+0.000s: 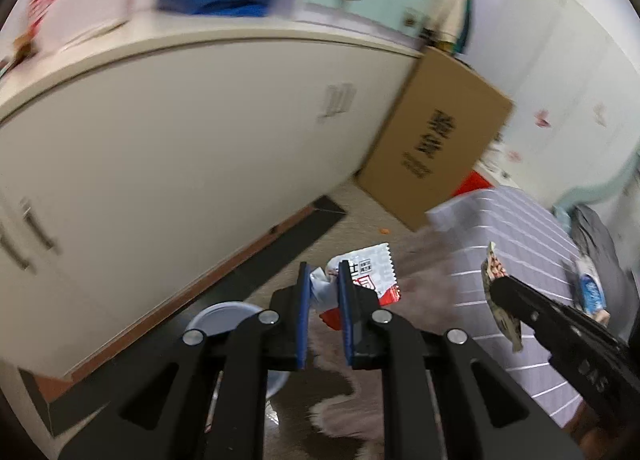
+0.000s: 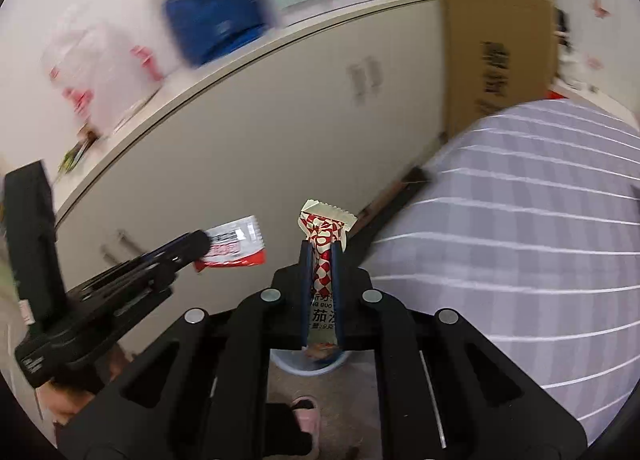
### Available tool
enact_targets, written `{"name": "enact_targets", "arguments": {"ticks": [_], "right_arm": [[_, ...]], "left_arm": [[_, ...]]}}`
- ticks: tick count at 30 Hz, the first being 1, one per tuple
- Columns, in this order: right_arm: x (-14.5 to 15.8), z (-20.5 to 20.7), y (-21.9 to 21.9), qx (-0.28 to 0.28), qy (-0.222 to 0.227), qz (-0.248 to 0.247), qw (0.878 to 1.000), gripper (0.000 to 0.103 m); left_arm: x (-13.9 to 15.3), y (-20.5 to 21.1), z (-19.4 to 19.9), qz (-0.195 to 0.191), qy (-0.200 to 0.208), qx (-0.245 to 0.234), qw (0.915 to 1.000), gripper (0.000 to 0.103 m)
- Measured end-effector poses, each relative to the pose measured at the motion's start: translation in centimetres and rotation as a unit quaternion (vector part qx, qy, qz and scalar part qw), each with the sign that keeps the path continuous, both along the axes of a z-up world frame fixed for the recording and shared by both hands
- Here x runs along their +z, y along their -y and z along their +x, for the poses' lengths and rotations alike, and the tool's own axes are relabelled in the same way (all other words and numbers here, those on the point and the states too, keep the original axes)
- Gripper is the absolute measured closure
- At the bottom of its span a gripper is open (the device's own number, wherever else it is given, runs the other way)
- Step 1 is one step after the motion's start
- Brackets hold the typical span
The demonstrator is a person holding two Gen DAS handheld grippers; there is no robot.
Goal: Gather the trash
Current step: 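Carry both wrappers to the blue bin and open both grippers over it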
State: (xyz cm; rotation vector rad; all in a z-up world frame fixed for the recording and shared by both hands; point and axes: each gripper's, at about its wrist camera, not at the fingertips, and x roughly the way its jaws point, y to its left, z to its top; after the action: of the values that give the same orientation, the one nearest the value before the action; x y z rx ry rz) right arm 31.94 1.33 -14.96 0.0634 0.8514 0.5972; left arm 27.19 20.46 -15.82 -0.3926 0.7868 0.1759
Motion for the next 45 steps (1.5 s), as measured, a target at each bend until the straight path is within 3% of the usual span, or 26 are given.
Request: {"name": "enact_targets", "arguments": {"ticks": [6,10,12,15,19,32,43,44,45], "right_arm": [[-3.8,-1.6,-7.4,0.047,-0.037,0.0,0.998,0.094],[-7.5,-1.2,-10.3,0.048,-0.084,0.01,0.995,0.091],[-9.0,-1.1,-11.2,0.049,-0.087,0.005,0.995,0.09],[-11.4,-0.5,-11.8,0.038,-0.109,-0.005,0.993,0.076],[-12.9,-0.4,-12.1,0.029,-0.104,-0.028,0.994,0.062],[-15.7,-1.8,-11.5,0.029,-0.092,-0.071,0.993,0.053],[-14.9,-1.7,-9.3,-0.005,-0.067,-0.061,0.996,0.05],[-14.9,-1.6,-9.1,-0.008,-0.066,-0.059,0.996,0.049],[-14.7,-1.6,-8.8,-0.012,-0.063,-0.057,0.996,0.049]], "left_arm": [[-4.5,-6.8,-2.8,-0.009,-0.04,0.065,0.997,0.09],[-7.1,-9.2,-3.3,-0.013,-0.06,0.095,0.9936,0.09],[-8.3,-10.0,-3.2,-0.019,-0.07,0.101,0.9922,0.09],[-10.3,-10.8,-3.0,-0.024,-0.088,0.104,0.9904,0.09],[-12.0,-10.4,-3.0,-0.026,-0.104,0.095,0.9897,0.09],[-15.1,-8.0,-1.9,-0.029,-0.139,0.065,0.9877,0.09],[-14.7,-7.3,0.2,-0.039,-0.143,0.055,0.9874,0.089],[-14.6,-7.3,0.3,-0.044,-0.138,0.055,0.9879,0.085],[-14.4,-7.2,0.4,-0.051,-0.131,0.054,0.9885,0.075]]}}
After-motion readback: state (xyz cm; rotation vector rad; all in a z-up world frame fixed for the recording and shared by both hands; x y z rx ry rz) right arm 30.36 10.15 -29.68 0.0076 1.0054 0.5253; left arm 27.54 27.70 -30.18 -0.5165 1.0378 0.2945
